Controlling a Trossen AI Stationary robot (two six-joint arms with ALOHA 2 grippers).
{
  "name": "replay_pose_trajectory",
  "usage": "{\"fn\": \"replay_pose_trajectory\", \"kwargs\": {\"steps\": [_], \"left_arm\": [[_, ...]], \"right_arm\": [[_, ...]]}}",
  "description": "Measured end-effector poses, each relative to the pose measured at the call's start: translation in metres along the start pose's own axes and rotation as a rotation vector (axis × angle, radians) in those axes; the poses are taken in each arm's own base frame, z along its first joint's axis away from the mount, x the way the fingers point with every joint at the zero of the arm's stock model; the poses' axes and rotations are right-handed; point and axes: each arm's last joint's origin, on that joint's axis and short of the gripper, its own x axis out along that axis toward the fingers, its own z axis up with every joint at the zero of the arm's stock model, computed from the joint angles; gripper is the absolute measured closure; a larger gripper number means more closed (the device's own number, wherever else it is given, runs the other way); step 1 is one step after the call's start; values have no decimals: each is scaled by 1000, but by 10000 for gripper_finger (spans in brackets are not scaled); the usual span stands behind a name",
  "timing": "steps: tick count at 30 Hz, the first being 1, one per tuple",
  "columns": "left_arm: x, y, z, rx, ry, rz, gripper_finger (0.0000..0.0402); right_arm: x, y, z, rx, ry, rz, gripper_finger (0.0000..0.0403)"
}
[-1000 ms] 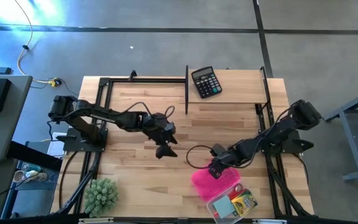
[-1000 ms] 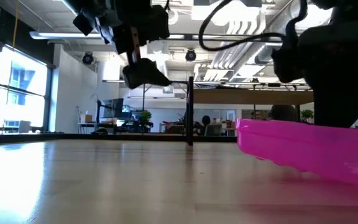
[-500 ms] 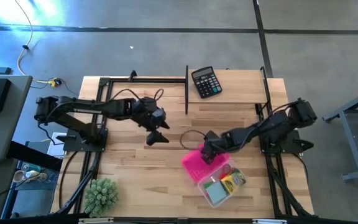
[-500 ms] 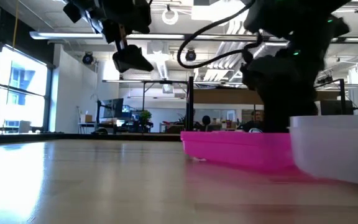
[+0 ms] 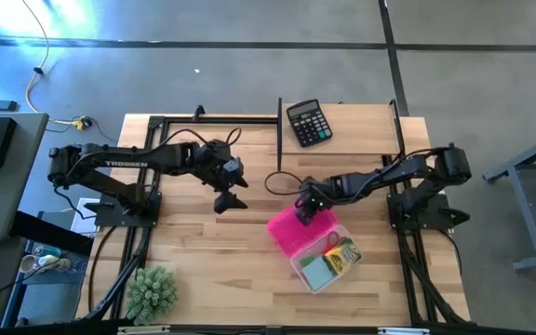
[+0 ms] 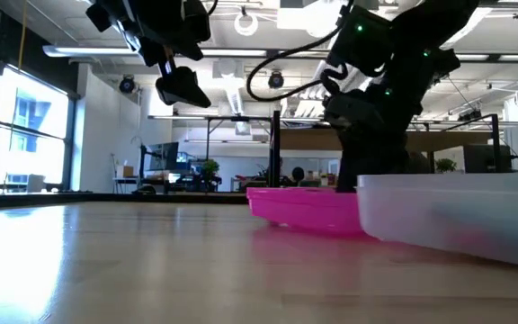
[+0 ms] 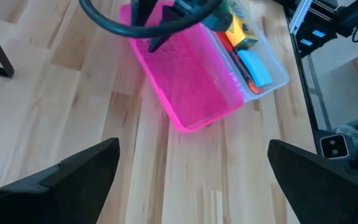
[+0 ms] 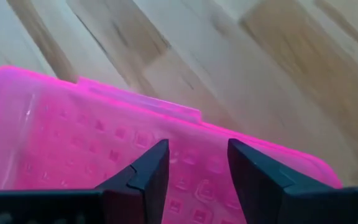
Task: Pack school essentials
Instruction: Close the pink supply box
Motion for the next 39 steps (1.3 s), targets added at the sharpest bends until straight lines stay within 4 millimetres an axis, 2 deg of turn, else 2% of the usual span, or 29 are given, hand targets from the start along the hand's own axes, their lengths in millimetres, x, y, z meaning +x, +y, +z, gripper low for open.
{"fn": "replay_pose_trajectory", "kwargs": {"steps": [7, 12, 18, 26, 31, 39], "left_arm": [[0, 0, 0, 4, -1, -3, 2], [0, 0, 0, 3, -1, -3, 2], [0, 0, 0, -5, -1, -4, 2], [0, 0, 0, -5, -1, -4, 2], [0, 0, 0, -6, -1, -4, 2], [0, 0, 0, -15, -1, -2, 2]], "right_arm": [[-1, 0, 12, -42, -61, 71, 249], [-17, 17, 23, -88, -53, 100, 249], [-38, 29, 30, -122, -19, -48, 249], [-63, 23, 28, -24, 46, -349, 249], [-60, 13, 18, 71, 96, -427, 249], [-44, -4, -3, 160, 134, -496, 249]]}}
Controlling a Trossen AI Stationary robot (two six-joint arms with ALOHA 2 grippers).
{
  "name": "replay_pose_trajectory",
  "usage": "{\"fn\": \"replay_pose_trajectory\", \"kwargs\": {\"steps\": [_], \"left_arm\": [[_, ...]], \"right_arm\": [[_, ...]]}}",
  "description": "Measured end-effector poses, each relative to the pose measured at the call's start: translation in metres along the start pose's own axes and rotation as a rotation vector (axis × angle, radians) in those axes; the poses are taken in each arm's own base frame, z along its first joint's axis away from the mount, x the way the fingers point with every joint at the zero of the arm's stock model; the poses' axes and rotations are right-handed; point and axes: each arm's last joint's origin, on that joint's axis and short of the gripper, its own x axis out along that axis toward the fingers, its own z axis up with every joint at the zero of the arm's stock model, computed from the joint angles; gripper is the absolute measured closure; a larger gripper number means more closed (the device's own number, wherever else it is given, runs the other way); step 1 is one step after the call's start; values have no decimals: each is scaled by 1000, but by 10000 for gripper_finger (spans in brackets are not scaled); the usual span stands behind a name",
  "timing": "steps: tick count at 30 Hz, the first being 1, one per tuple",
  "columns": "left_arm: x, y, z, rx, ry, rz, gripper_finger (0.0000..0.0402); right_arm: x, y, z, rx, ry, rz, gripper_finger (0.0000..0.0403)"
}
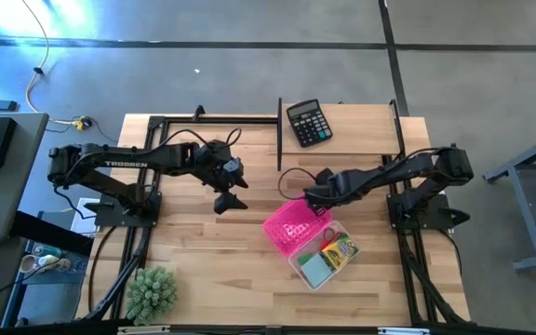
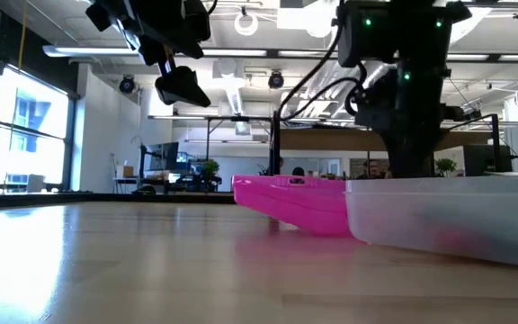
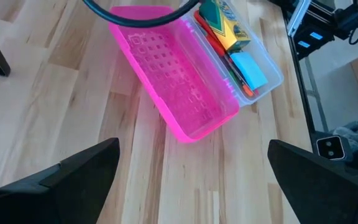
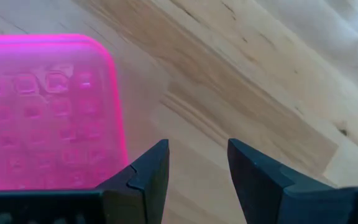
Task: Pack school essentials
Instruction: Close the pink supply box
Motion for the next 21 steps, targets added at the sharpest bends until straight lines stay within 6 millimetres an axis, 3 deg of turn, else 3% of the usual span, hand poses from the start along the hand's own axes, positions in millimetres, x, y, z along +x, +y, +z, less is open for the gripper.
{"fn": "replay_pose_trajectory", "kwargs": {"steps": [11, 21], "left_arm": [[0, 0, 0, -8, 0, 1, 2], [0, 0, 0, -9, 3, 2, 2]], "right_arm": [[23, 5, -7, 33, -54, 106, 249], [33, 21, 17, -32, -117, 336, 249]]}}
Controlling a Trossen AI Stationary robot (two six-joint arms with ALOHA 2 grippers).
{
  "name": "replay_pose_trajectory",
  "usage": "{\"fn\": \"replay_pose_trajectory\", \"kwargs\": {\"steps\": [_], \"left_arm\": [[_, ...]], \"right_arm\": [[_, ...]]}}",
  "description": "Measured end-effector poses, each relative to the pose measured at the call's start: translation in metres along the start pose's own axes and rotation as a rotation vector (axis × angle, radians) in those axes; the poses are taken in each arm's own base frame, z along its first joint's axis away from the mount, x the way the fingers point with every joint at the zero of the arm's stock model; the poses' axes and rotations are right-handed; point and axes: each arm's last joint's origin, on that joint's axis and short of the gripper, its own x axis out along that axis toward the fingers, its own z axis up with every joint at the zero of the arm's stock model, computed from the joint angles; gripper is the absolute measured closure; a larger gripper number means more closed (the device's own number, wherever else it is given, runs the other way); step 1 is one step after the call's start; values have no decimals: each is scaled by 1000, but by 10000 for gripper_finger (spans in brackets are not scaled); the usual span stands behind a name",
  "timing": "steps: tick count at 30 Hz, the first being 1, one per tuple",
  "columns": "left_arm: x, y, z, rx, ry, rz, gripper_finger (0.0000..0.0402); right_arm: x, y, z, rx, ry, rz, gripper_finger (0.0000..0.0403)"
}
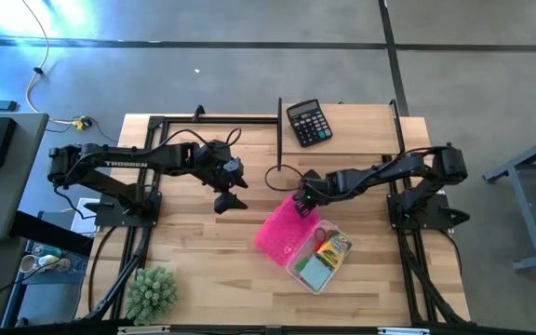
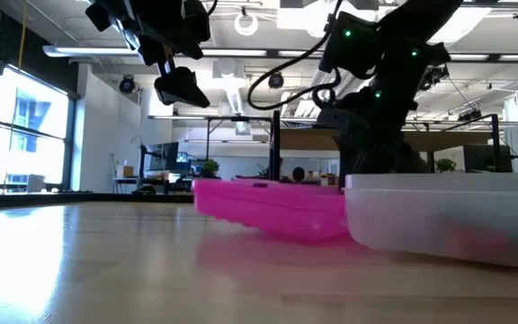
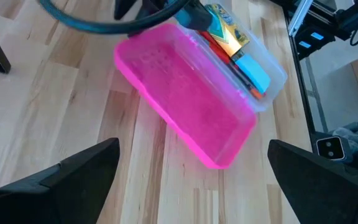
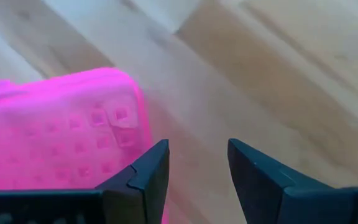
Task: Pack school essentials
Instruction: Close the pink supply box
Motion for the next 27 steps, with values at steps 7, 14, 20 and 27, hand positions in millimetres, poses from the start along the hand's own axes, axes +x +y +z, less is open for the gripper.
{"fn": "replay_pose_trajectory", "kwargs": {"steps": [7, 14, 20, 27], "left_arm": [[0, 1, -4, -17, 39, 8, 2], [0, 1, -5, -24, 52, 11, 2], [1, -2, -7, -40, 63, 2, 2], [6, -18, -11, 14, 89, -39, 2]], "right_arm": [[7, 12, 3, -59, 0, 139, 249], [5, 19, 3, -89, -9, 201, 249], [-8, 28, 10, -131, -7, 178, 249], [-42, 43, 4, -235, 15, 103, 249]]}}
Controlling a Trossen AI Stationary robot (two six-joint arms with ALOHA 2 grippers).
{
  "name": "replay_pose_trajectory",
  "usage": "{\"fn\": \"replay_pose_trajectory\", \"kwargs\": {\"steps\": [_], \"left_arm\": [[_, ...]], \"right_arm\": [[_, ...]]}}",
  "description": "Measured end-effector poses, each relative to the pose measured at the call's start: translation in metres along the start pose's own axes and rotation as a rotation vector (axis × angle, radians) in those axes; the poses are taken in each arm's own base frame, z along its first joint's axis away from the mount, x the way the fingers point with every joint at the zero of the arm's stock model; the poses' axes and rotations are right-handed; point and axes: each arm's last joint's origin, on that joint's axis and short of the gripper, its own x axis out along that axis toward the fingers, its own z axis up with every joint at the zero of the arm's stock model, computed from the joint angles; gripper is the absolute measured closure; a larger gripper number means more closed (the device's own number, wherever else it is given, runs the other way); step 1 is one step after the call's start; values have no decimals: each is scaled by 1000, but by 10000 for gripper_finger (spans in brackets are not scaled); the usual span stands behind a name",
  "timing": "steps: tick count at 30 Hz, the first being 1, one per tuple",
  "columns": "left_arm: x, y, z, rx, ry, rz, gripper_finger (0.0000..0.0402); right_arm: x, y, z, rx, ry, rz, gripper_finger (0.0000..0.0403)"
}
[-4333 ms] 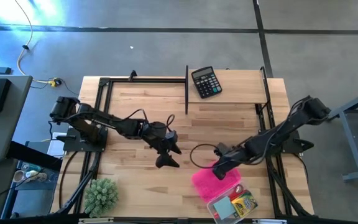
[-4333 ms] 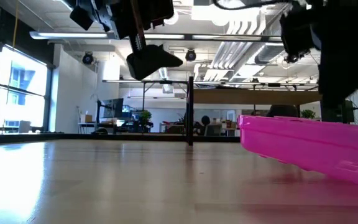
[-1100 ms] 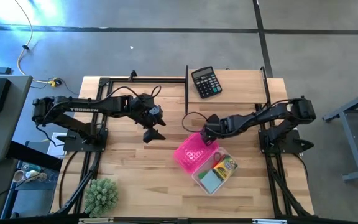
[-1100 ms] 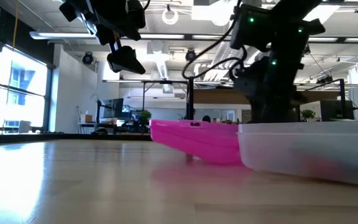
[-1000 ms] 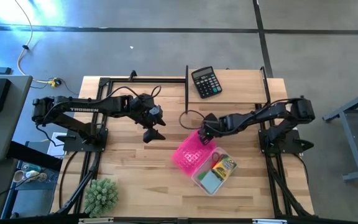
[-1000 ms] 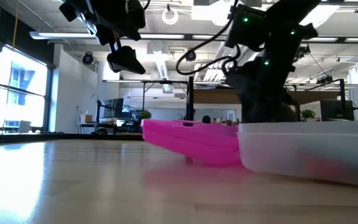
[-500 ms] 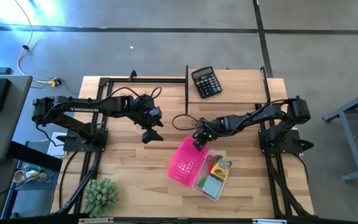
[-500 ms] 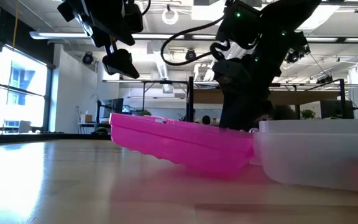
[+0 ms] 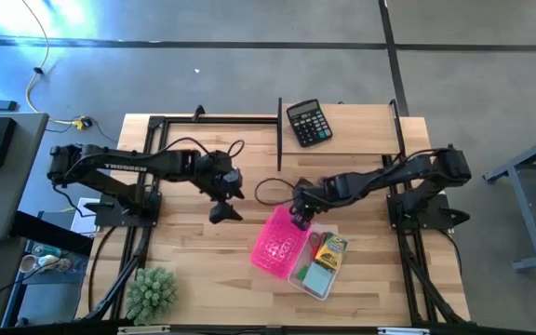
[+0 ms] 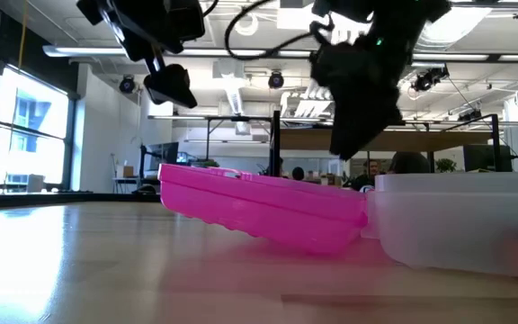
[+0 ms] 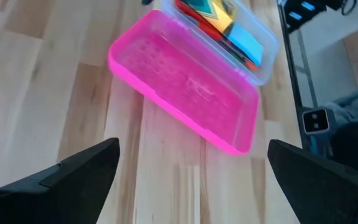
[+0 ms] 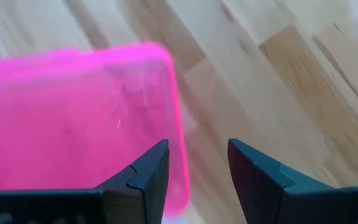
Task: Pack school essentials
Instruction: Close the pink supply box
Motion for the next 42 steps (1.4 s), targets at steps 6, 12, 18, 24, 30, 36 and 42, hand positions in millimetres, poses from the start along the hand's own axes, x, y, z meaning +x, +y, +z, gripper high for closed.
{"fn": "replay_pose_trajectory", "kwargs": {"steps": [6, 12, 18, 24, 30, 36, 42], "left_arm": [[12, -8, -1, 63, 18, -24, 2], [35, -5, -2, 59, 50, -21, 2], [52, 0, 0, 30, 43, -21, 2], [70, 7, 0, -1, 39, -16, 2], [89, 15, -4, -38, 70, -6, 2], [101, 19, -9, -62, 103, 1, 2], [106, 15, -12, -57, 113, -8, 2]], "right_arm": [[-30, 15, -22, -50, 39, -6, 249], [-51, 29, -54, -57, 93, -4, 249], [-64, 47, -92, -27, 181, -2, 249], [-75, 63, -125, 94, 238, 14, 249], [-84, 71, -152, 223, 265, -7, 249], [-71, 79, -172, 280, 286, -95, 249], [-46, 84, -184, 297, 317, -197, 249]]}}
